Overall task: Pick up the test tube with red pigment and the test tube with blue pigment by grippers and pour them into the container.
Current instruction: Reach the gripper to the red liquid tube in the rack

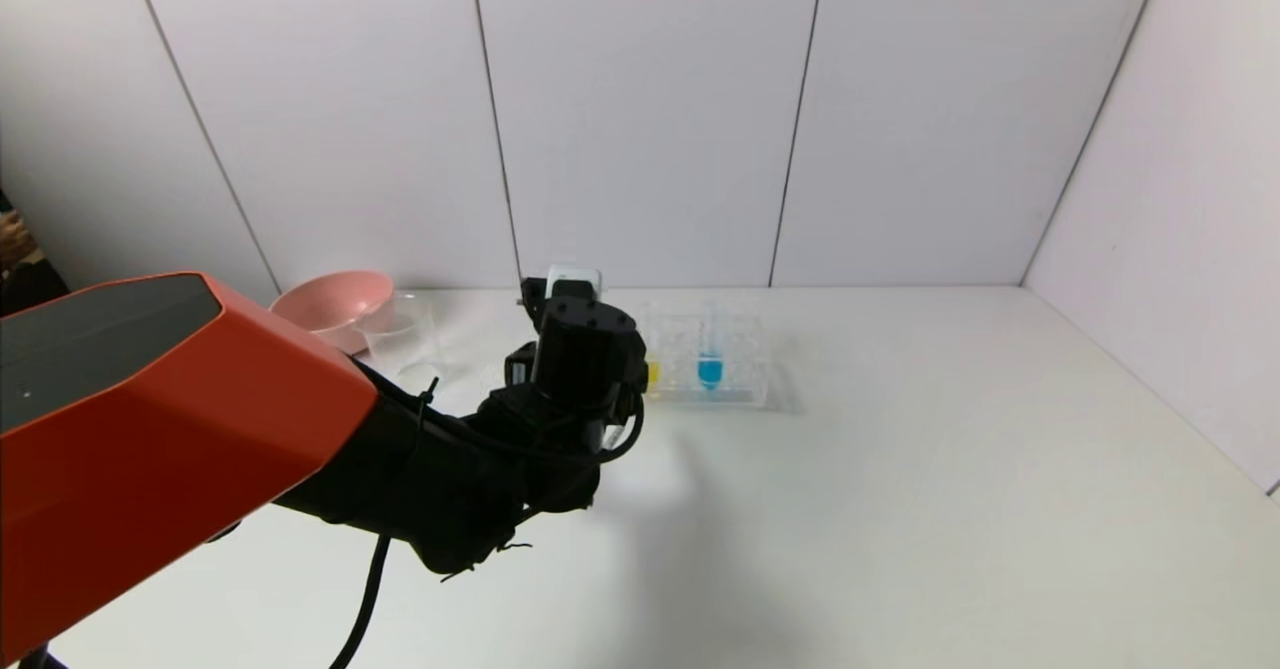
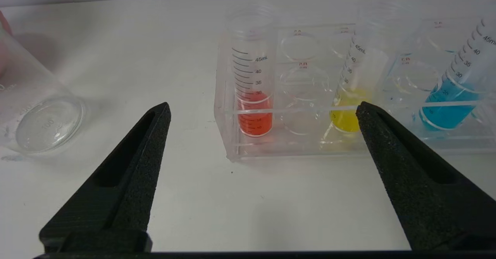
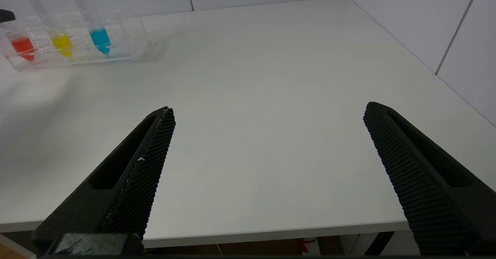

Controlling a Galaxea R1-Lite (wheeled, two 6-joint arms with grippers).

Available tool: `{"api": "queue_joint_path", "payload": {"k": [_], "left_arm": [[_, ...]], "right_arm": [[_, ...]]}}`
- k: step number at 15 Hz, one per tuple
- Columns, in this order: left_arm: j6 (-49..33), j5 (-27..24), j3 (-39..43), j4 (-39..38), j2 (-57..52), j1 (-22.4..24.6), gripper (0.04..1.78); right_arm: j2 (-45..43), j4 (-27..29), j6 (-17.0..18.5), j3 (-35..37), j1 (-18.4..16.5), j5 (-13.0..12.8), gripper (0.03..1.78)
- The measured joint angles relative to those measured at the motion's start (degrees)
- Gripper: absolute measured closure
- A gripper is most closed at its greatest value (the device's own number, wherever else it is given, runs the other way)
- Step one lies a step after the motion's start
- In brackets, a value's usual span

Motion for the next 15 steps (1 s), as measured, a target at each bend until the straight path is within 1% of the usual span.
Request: {"api": "queue_joint_path", "payload": {"k": [1,5,12,15], "left_arm": [[-0.04,0.09,0.22,-0.48,0.3,-0.06,0.11],[0.44,0.17,0.39,-3.5,2.05,0.28,0.1],[1.23,-1.29,-2.21,-7.0,6.05,3.83,0.1],[1.95,-1.45,-3.91,-7.2,7.69,4.33,0.1]], "right_arm": [[0.0,0.0,-0.02,0.0,0.0,0.0,0.04],[0.0,0.0,0.0,0.0,0.0,-0.04,0.04],[0.0,0.0,-0.02,0.0,0.0,0.0,0.04],[0.0,0.0,0.02,0.0,0.0,-0.01,0.04]]}}
